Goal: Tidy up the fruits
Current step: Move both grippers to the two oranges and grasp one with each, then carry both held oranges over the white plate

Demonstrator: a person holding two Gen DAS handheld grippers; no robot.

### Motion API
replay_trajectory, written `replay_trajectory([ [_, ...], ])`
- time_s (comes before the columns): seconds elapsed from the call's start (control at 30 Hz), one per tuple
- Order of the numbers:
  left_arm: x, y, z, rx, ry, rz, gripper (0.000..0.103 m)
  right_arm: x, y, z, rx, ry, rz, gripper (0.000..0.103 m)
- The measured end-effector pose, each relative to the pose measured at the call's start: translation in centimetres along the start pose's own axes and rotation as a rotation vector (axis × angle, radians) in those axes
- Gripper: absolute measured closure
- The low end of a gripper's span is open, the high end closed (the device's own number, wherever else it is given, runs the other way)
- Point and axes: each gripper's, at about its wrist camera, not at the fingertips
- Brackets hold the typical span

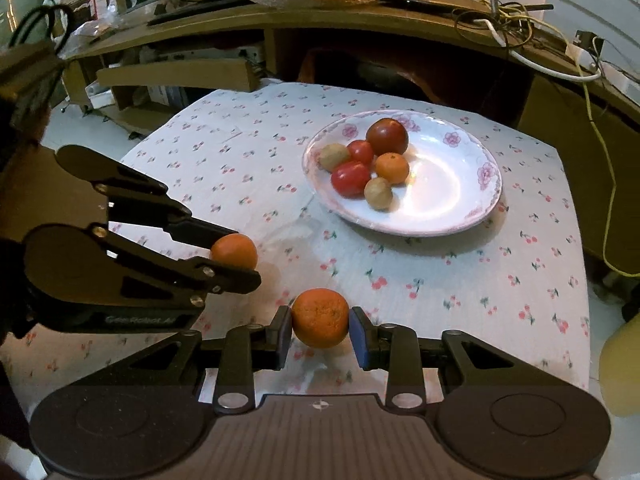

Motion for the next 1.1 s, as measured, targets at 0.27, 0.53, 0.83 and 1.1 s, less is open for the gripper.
replay_trajectory([
  [0.27,1.4,-0.4,2.2,-0.042,-0.035,0.019,0.067,-1.3,0.3,2.2,-0.033,0.011,0.029,0.07],
  [0.53,0.8,-0.1,2.6,-0.048,-0.038,0.052,0.059,-1.2,0.4,3.0,-0.025,-0.036,0.029,0.065],
  [0.83,0.5,0.6,2.8,-0.044,-0.03,0.066,0.055,-1.2,1.5,3.6,-0.004,-0.069,0.042,0.06],
  [1.1,0.9,0.3,2.6,-0.04,-0.044,0.053,0.054,-1.8,0.9,3.6,-0.007,-0.053,0.023,0.06],
])
Point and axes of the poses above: each gripper's, at about its wrist camera, not at the fingertips, and y roughly against the way its jaws point, x to its right, z to its underside, and after that the axes turned 5 degrees about -x, right-handed
